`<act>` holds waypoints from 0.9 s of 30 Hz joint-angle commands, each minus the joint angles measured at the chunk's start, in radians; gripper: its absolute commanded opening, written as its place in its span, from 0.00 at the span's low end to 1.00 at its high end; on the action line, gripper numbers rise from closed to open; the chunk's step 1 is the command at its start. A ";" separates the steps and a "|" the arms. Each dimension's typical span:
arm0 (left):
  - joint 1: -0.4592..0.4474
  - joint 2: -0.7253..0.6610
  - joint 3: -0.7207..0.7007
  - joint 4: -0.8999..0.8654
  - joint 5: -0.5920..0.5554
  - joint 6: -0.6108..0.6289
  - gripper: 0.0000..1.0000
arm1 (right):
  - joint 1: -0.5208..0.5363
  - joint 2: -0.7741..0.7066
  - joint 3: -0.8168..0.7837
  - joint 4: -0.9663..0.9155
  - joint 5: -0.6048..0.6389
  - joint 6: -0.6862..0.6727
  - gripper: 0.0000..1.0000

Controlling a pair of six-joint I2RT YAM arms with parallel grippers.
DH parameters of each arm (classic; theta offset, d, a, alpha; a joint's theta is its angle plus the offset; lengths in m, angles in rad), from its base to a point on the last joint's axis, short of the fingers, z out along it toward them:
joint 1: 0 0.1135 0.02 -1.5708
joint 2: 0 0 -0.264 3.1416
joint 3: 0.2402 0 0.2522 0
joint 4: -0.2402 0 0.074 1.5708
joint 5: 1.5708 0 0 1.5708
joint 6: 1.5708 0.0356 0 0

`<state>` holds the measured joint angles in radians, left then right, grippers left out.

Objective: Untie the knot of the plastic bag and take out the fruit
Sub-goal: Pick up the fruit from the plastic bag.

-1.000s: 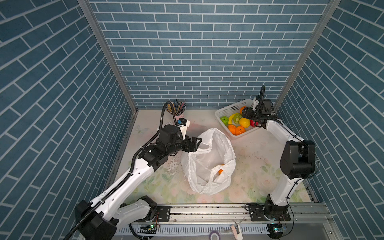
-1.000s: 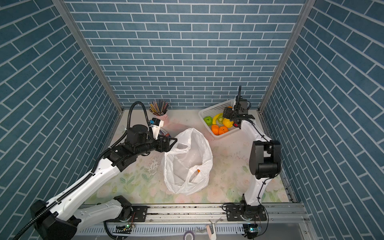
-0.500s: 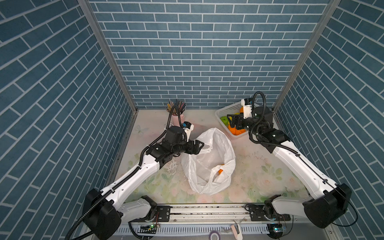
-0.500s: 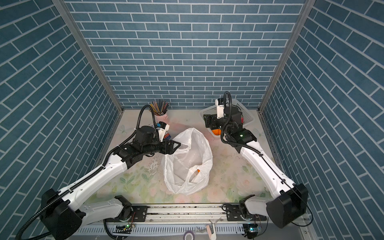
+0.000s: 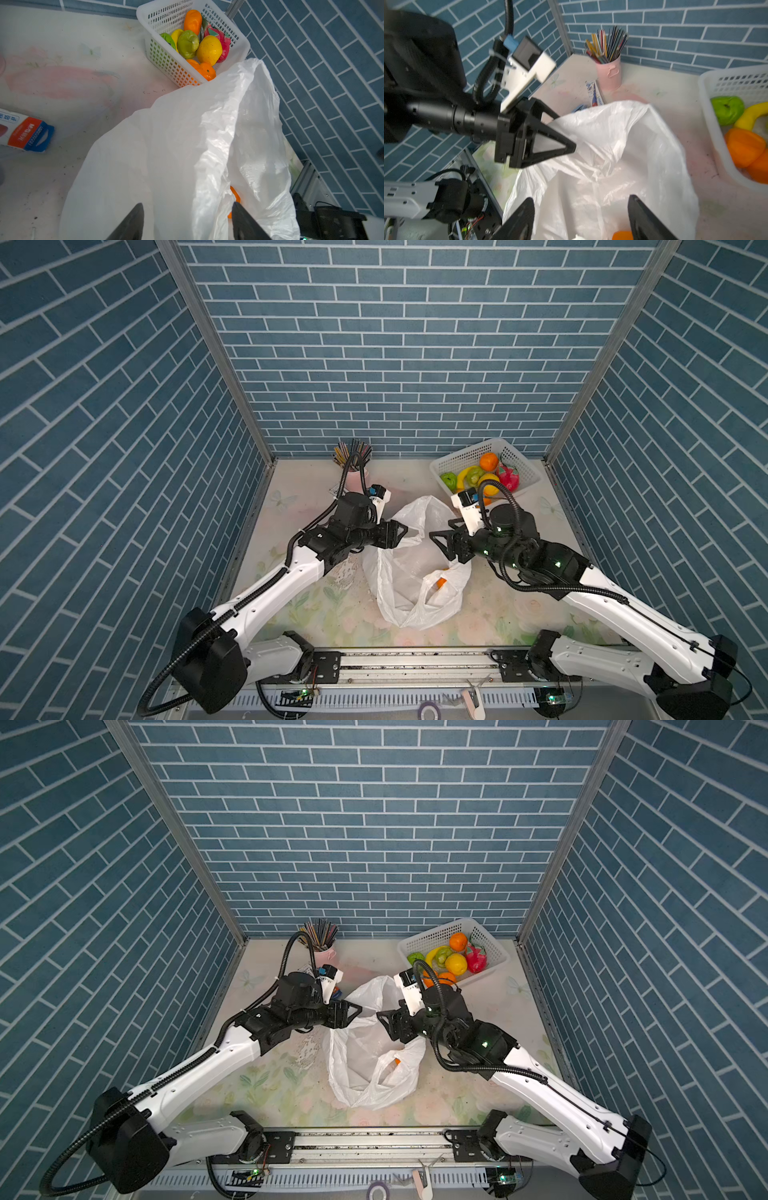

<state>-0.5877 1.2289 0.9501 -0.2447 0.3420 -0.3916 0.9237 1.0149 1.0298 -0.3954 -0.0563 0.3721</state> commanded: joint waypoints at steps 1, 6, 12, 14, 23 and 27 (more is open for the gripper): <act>-0.003 0.006 -0.013 0.019 0.006 0.002 0.55 | 0.041 0.001 -0.040 -0.088 -0.051 0.065 0.69; -0.002 0.003 -0.005 0.006 -0.026 -0.007 0.45 | 0.063 0.038 -0.105 -0.140 -0.040 0.111 0.69; 0.000 -0.029 0.000 -0.059 -0.189 -0.026 0.26 | 0.061 0.068 -0.158 -0.244 0.217 0.262 0.74; 0.001 -0.038 -0.009 -0.071 -0.208 -0.036 0.19 | 0.061 0.096 -0.184 -0.283 0.229 0.284 0.73; 0.002 -0.069 -0.108 -0.055 -0.169 -0.059 0.16 | 0.063 0.078 -0.439 -0.266 0.094 0.324 0.67; 0.002 -0.066 -0.134 -0.035 -0.149 -0.073 0.20 | 0.064 0.111 -0.464 -0.189 0.058 0.333 0.69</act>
<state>-0.5877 1.1690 0.8291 -0.2867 0.1841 -0.4419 0.9859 1.1160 0.5694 -0.6373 0.0414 0.6563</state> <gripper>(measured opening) 0.187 0.686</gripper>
